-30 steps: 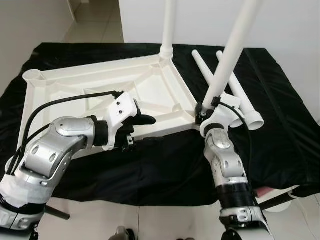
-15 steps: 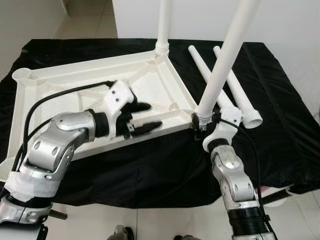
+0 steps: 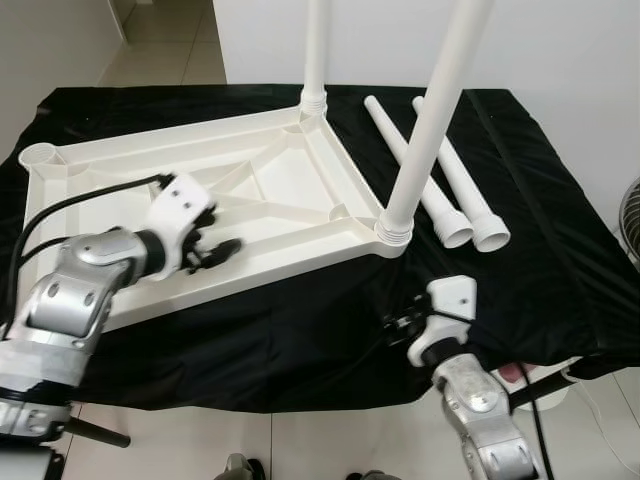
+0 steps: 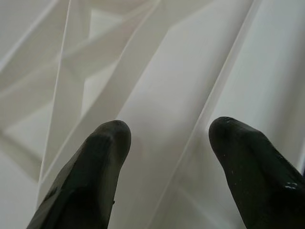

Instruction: Building children table

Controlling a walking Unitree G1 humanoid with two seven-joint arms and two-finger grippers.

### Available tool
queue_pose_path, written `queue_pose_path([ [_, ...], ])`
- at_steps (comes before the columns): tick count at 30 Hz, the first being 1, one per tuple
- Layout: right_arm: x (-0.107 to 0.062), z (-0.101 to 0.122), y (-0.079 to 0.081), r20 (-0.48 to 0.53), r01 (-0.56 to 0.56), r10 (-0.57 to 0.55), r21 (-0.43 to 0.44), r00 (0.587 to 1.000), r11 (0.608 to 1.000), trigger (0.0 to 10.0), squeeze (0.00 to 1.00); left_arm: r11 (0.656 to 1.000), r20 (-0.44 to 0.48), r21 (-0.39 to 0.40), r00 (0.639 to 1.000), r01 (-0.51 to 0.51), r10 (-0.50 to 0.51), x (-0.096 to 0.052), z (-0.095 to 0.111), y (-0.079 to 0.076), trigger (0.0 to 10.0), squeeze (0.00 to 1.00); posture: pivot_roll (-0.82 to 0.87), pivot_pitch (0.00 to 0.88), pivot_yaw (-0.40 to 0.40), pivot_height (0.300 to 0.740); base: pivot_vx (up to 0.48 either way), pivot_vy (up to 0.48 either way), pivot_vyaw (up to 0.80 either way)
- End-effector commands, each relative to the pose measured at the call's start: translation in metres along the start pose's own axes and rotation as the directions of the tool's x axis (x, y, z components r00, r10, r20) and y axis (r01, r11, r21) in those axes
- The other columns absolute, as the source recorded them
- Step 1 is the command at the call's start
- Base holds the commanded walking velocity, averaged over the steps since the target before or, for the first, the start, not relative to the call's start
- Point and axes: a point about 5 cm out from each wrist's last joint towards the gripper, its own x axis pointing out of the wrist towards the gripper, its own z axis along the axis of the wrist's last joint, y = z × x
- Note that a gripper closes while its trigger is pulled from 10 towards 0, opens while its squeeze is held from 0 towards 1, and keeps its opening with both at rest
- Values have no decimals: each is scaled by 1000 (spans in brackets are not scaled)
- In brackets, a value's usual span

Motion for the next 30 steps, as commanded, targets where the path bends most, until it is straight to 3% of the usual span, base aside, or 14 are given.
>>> queue_pose_path([
  [1,0,0,1,3,-14,15,-6,1000,1000,10000,0,998,-31,15,998,-56,57,1,-6,5,10000,0,-18,114,17,740,0,0,0],
  [8,3,4,1,20,-15,15,-11,1000,1000,10000,0,999,-60,-35,998,-8,6,9,-15,7,10000,0,-21,112,17,740,0,0,0],
  [19,4,5,0,33,-27,28,-17,999,999,10000,0,1000,-117,-16,993,14,-16,22,-31,7,10000,0,-40,106,20,740,0,0,0],
  [21,5,6,0,36,-27,27,-18,999,999,10000,0,999,-126,-30,992,15,-19,24,-34,8,0,0,-40,106,20,740,0,0,0],
  [30,4,7,4,39,-64,66,-31,997,997,10000,0,994,-107,-79,991,77,-85,20,-38,6,0,0,-35,119,31,740,0,0,0],
])
